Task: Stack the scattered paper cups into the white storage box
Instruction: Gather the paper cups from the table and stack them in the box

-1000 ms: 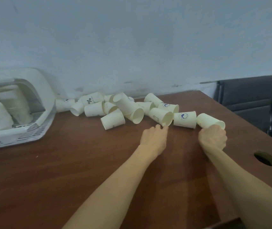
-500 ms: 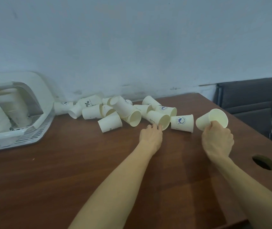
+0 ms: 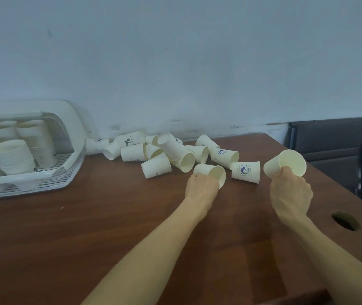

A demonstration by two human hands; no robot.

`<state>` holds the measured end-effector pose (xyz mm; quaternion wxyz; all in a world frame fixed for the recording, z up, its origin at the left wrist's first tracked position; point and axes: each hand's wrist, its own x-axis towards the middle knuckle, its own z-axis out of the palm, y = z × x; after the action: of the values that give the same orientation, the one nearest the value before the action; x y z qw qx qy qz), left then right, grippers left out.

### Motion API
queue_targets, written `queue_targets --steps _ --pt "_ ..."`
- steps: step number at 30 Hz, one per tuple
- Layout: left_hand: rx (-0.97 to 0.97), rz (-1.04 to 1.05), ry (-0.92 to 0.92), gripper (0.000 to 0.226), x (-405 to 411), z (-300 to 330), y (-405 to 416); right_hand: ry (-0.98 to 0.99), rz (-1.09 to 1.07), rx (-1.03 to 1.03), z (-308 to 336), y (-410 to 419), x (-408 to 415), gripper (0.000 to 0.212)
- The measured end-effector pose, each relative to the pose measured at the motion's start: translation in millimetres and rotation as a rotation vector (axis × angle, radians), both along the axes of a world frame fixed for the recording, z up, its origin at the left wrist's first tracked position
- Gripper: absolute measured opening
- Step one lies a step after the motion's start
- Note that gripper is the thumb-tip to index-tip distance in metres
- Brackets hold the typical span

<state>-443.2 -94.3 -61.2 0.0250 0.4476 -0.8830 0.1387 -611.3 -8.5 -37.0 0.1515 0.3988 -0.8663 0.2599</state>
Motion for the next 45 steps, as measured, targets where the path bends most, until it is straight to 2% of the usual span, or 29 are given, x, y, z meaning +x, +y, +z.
queue_targets --steps 6,15,25,37,45 --pt "-0.046 -0.058 0.09 0.035 26 18 17 0.021 0.068 -0.006 16 8 28 0.007" --pt "-0.116 -0.068 0.158 0.021 72 35 32 0.121 0.148 0.002 26 6 67 0.008" --pt "-0.122 -0.051 0.192 0.022 114 50 42 0.11 0.229 0.037 39 5 111 0.012" --pt "-0.192 0.009 0.226 0.019 199 73 39 0.151 0.435 -0.048 43 -24 178 0.018" --pt "-0.173 0.109 0.209 0.021 263 78 32 0.118 0.547 -0.008 45 -40 244 0.021"
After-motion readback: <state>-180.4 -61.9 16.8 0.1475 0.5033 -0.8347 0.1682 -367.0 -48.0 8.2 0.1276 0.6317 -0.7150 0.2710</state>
